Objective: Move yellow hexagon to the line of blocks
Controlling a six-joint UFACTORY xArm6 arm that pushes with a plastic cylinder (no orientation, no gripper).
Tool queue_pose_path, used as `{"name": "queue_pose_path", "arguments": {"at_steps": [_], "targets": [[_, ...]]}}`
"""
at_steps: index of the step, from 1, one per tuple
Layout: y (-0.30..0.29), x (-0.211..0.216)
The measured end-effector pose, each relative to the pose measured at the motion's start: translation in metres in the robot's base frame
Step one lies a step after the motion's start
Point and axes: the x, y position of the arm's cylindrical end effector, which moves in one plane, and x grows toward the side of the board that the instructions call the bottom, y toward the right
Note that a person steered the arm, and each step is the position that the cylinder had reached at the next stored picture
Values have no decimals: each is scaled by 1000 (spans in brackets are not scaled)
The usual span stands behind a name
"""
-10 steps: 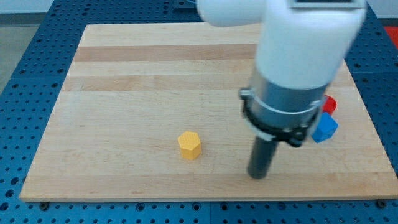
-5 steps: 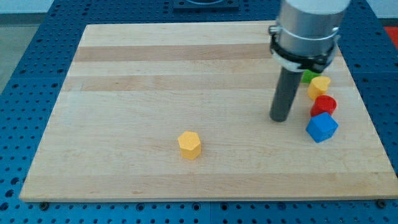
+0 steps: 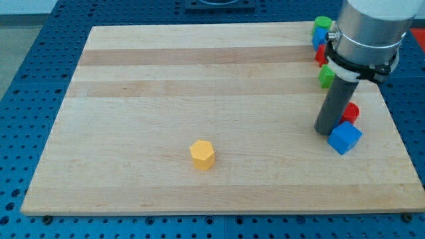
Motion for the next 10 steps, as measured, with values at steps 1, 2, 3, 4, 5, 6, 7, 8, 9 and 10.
{"name": "queue_pose_path", "arguments": {"at_steps": [1, 2, 3, 4, 5, 6, 7, 8, 9, 10], "targets": [[4, 8], [4, 13], [4, 15], [-25, 8], [-78, -16], [-157, -19], [-225, -19], [-265, -10], [-275, 16], [-272, 40]]}}
